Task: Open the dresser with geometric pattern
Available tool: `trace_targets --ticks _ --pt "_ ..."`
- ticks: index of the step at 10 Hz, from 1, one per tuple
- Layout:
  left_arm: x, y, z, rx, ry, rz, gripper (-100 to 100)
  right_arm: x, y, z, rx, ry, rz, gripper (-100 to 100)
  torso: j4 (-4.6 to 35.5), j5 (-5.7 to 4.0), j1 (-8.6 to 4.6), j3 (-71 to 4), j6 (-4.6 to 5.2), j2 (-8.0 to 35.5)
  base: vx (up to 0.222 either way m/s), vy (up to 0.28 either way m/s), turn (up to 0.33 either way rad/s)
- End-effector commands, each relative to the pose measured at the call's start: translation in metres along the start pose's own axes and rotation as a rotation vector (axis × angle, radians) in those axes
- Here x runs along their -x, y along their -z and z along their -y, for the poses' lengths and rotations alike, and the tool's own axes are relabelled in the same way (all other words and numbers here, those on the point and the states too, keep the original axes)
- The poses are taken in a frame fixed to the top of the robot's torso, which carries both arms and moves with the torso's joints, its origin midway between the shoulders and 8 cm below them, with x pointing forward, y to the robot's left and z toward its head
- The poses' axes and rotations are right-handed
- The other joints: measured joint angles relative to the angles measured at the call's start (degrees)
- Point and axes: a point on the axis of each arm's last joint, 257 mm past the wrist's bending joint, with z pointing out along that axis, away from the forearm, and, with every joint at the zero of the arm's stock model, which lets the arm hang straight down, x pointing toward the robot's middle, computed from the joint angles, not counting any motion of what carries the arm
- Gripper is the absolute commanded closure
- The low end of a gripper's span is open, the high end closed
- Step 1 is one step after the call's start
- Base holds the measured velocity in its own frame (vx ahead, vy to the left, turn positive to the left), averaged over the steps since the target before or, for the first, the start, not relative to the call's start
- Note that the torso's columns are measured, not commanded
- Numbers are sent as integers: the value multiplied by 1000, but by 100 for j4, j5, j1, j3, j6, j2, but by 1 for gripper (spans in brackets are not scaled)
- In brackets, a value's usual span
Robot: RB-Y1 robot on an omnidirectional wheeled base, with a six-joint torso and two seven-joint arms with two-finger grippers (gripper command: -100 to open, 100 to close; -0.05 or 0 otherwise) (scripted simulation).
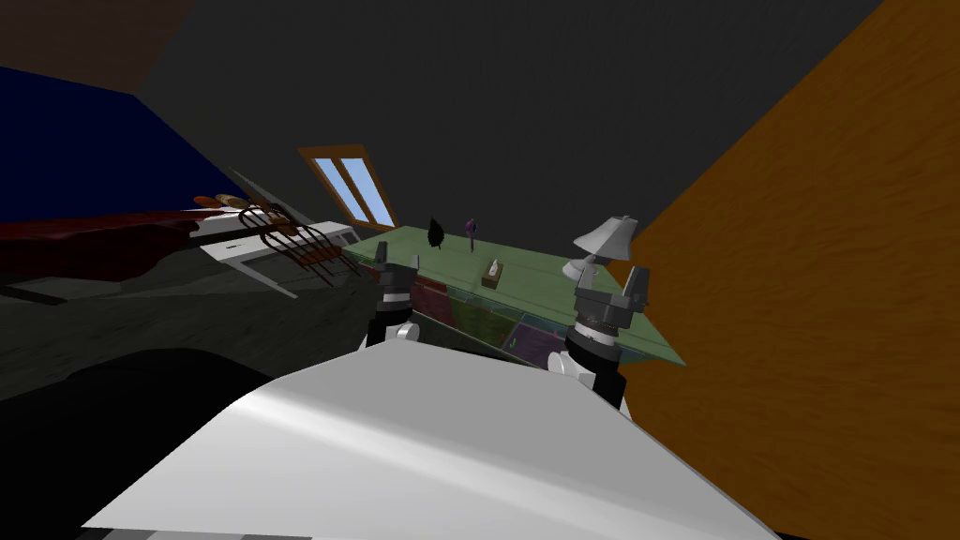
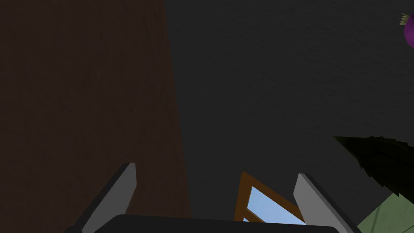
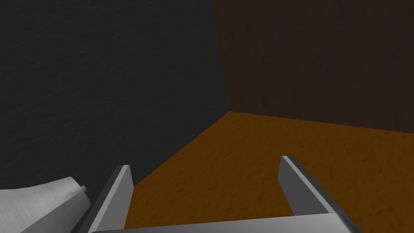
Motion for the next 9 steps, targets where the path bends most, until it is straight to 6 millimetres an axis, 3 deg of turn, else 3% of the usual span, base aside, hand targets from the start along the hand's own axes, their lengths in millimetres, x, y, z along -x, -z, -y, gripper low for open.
trace_targets --ticks 1,9 --pt "0 0 0 0 0 0 0 0 0 0 0 0 0 0 235 0 0 -467 0 232 0 0 0" --pt "0 0 0 0 0 0 0 0 0 0 0 0 0 0 3537 0 0 -7073 0 3539 0 0 0"
